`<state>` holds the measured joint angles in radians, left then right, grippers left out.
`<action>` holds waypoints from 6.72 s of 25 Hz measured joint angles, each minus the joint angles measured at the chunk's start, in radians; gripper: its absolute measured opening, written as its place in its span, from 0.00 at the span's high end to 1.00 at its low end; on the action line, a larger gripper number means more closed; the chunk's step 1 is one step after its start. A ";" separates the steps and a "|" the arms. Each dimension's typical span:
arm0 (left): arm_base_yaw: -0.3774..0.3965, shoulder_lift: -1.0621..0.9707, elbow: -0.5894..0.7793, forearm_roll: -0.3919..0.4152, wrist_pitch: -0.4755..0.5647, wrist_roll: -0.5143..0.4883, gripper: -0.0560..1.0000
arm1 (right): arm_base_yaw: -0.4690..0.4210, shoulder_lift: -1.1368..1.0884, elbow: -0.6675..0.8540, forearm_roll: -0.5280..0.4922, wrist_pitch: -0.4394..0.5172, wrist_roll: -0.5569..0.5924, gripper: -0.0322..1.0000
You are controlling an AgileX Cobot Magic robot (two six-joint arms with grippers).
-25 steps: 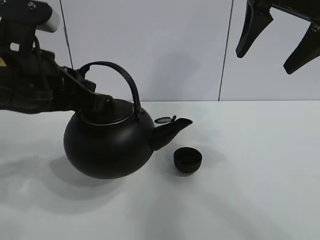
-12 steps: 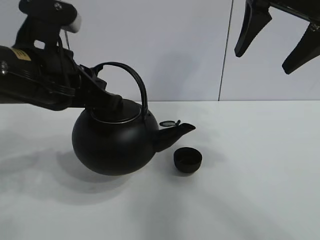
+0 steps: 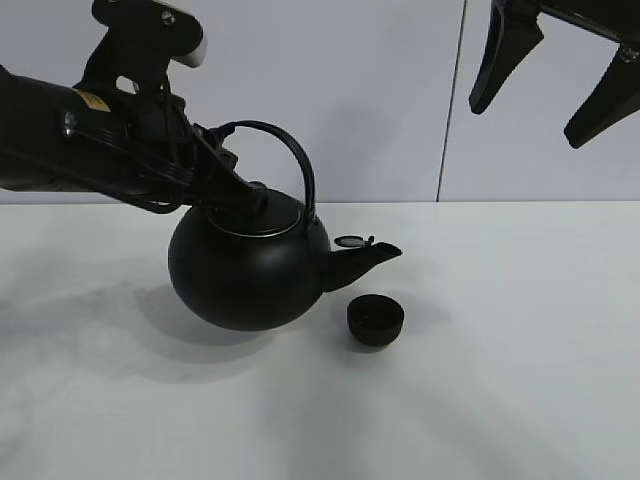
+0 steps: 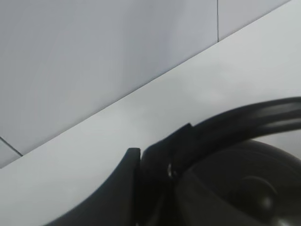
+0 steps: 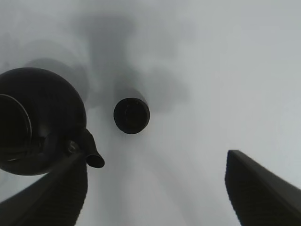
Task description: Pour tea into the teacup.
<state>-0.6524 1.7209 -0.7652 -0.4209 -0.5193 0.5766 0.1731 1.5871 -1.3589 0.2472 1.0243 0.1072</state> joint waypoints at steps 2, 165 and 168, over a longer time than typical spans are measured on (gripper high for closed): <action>0.000 0.007 -0.004 -0.026 -0.004 0.036 0.85 | 0.000 0.000 0.000 0.000 0.000 0.000 0.43; 0.070 -0.093 0.212 -0.027 -0.146 -0.256 0.85 | 0.000 0.000 0.000 0.004 -0.014 0.000 0.43; 0.070 -0.093 0.241 -0.024 -0.172 -0.263 0.85 | 0.000 0.000 0.000 0.004 -0.014 0.000 0.43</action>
<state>-0.5824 1.6276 -0.5245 -0.4449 -0.6918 0.3140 0.1731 1.5871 -1.3589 0.2511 1.0102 0.1072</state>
